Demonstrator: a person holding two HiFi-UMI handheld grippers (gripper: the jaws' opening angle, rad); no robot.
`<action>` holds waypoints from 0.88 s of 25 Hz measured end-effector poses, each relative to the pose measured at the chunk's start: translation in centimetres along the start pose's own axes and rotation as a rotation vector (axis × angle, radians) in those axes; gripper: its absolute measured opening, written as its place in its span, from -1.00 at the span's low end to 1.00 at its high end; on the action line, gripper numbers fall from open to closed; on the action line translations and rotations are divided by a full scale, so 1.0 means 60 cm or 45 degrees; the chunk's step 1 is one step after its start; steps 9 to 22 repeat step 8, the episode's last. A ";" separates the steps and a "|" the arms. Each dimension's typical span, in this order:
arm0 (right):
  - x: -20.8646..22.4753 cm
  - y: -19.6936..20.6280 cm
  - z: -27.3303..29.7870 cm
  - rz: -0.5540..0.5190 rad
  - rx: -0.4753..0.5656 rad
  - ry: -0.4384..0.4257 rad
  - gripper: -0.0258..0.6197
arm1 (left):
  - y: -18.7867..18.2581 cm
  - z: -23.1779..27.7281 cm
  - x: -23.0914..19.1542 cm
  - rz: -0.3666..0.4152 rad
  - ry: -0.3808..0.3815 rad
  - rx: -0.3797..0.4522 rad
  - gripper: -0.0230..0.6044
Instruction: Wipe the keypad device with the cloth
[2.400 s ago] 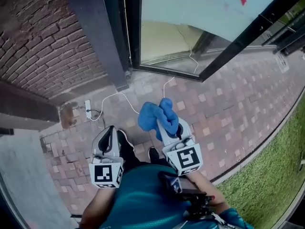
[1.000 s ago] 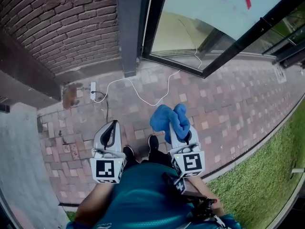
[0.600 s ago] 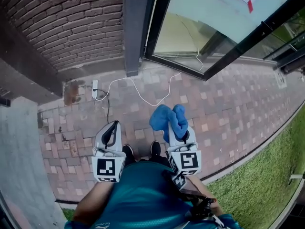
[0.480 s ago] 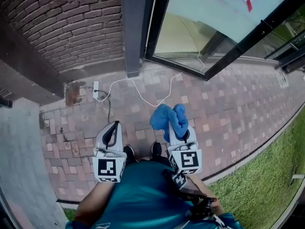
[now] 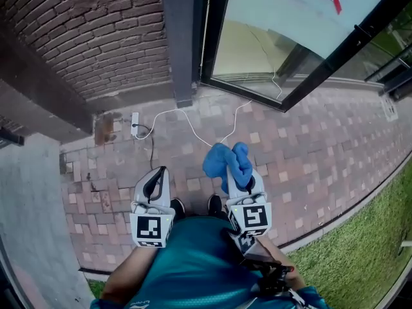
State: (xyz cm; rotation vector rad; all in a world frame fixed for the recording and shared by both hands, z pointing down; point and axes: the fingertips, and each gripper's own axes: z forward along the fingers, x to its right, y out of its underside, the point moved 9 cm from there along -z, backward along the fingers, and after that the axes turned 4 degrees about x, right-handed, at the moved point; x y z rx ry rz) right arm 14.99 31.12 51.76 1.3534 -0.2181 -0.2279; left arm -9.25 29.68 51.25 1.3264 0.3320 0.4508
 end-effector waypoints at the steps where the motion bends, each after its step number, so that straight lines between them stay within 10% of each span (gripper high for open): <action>1: 0.000 0.001 0.001 0.000 -0.001 -0.006 -0.78 | 0.000 0.001 0.001 0.000 0.000 -0.004 -0.95; 22: 0.004 -0.006 0.007 -0.008 0.005 -0.029 -0.78 | -0.005 0.008 0.013 0.021 0.017 -0.011 -0.95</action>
